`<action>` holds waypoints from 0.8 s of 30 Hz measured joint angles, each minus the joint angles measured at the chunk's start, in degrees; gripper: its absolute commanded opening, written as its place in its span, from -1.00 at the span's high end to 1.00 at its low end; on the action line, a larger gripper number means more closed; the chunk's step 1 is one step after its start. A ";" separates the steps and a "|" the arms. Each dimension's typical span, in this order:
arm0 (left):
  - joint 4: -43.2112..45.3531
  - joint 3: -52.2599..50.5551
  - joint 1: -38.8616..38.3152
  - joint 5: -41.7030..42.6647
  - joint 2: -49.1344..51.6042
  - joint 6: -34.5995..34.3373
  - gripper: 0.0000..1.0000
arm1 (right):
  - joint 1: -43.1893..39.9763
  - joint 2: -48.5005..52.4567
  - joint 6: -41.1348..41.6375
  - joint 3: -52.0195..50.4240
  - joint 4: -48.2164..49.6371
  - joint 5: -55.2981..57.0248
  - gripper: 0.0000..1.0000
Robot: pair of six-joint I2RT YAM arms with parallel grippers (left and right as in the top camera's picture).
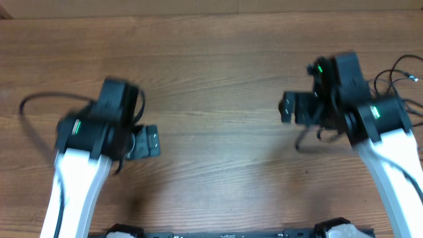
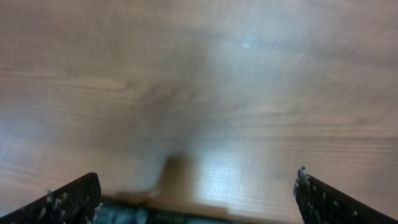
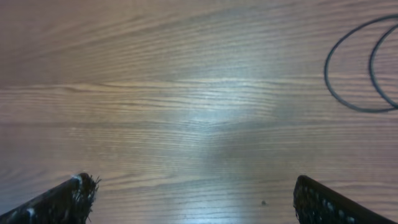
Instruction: Untangle cables
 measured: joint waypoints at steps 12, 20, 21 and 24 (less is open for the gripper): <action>13.42 -11.30 0.00 -0.66 -35.17 0.00 -0.99 | 0.13 -33.70 0.87 -17.55 10.49 3.67 -0.99; 8.66 -11.74 0.00 -0.68 -36.87 0.00 -0.99 | 0.13 -35.85 0.90 -17.70 7.15 4.39 -1.00; 8.00 -11.78 0.00 -0.68 -36.87 0.00 -0.99 | 0.11 -35.78 0.90 -17.73 7.02 4.39 -1.00; 6.95 -12.00 0.00 -0.76 -36.87 0.00 -0.99 | 0.11 -35.74 0.90 -17.73 7.04 4.42 -1.00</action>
